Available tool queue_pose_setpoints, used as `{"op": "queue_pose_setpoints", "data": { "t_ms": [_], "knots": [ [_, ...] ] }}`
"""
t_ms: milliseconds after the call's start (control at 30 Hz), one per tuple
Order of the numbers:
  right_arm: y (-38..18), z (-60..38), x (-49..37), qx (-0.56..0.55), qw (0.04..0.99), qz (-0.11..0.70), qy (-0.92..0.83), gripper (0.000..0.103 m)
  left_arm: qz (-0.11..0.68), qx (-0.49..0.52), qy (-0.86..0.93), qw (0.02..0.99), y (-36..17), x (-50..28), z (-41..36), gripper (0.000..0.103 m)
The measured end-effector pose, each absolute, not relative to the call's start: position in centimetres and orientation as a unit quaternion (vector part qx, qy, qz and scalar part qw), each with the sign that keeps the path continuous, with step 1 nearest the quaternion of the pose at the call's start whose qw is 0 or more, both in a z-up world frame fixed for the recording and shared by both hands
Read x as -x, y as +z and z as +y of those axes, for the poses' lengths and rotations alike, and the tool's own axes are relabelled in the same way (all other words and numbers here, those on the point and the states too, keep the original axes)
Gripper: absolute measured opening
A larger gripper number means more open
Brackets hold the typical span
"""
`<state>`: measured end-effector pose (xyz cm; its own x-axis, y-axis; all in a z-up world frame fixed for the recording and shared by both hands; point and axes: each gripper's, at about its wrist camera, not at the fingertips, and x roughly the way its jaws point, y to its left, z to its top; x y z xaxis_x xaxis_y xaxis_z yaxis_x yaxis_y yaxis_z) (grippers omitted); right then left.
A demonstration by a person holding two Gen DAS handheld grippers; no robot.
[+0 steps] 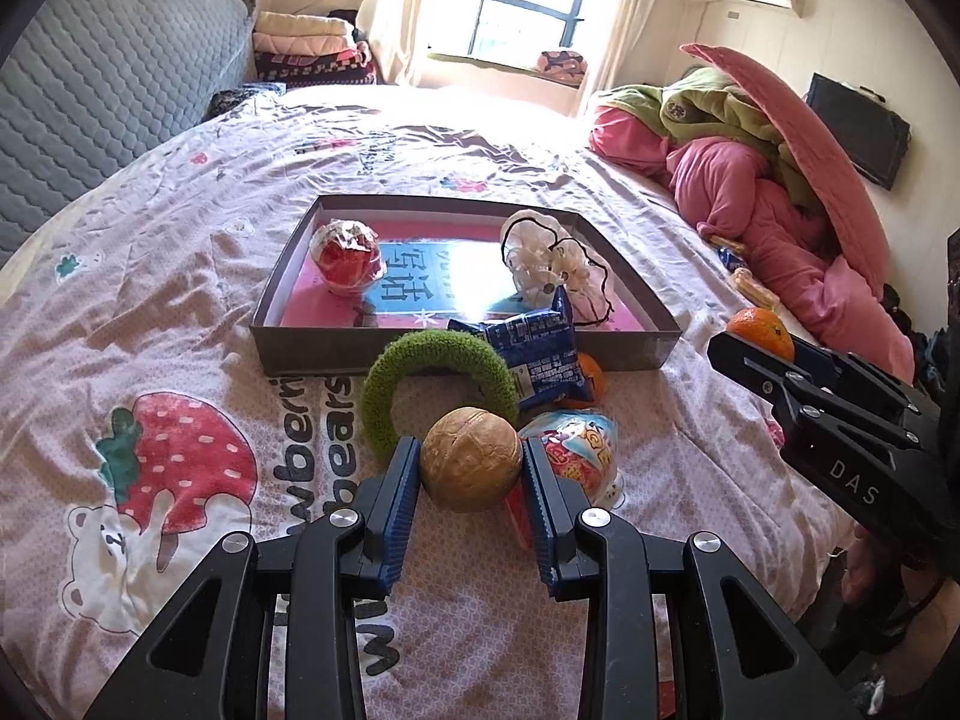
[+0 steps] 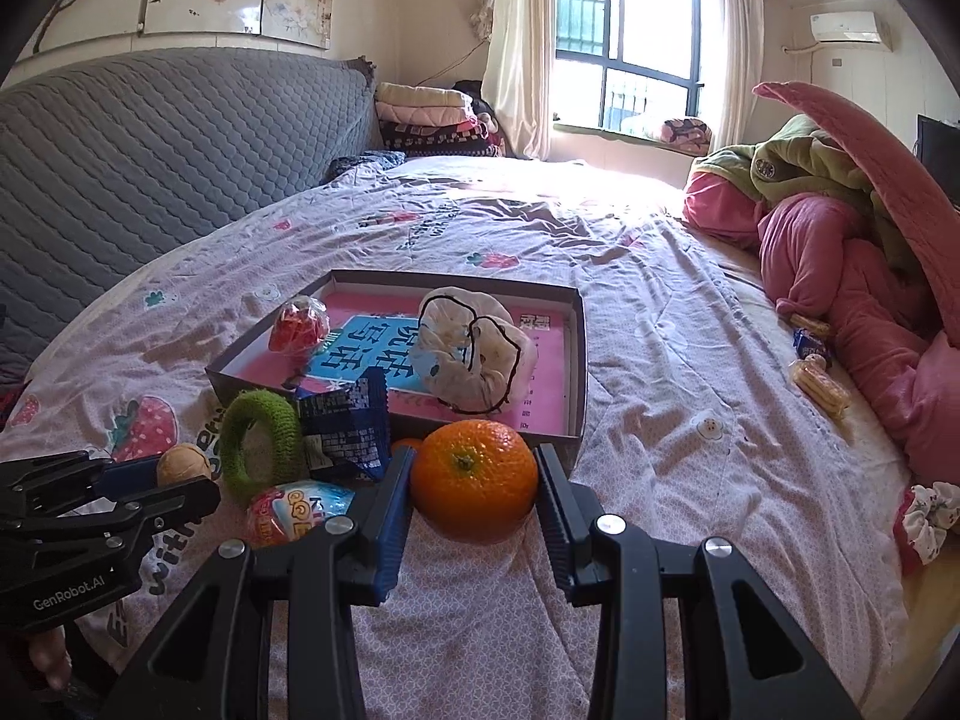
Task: Organize objects
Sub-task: 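Lift the brown ball with the left gripper while the right gripper lifts the orange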
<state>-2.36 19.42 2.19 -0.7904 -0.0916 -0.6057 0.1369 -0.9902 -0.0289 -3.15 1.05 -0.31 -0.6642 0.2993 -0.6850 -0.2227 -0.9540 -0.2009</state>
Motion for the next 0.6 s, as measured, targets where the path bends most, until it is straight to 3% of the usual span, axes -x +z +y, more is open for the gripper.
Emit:
{"op": "queue_pose_setpoints", "data": {
  "t_ms": [600],
  "knots": [
    [4.6,18.5,1.5,-0.281,0.058,0.041,-0.957,0.039,-0.043,0.351,0.924,0.142,2.7,3.7,1.8,0.035]
  ]
}}
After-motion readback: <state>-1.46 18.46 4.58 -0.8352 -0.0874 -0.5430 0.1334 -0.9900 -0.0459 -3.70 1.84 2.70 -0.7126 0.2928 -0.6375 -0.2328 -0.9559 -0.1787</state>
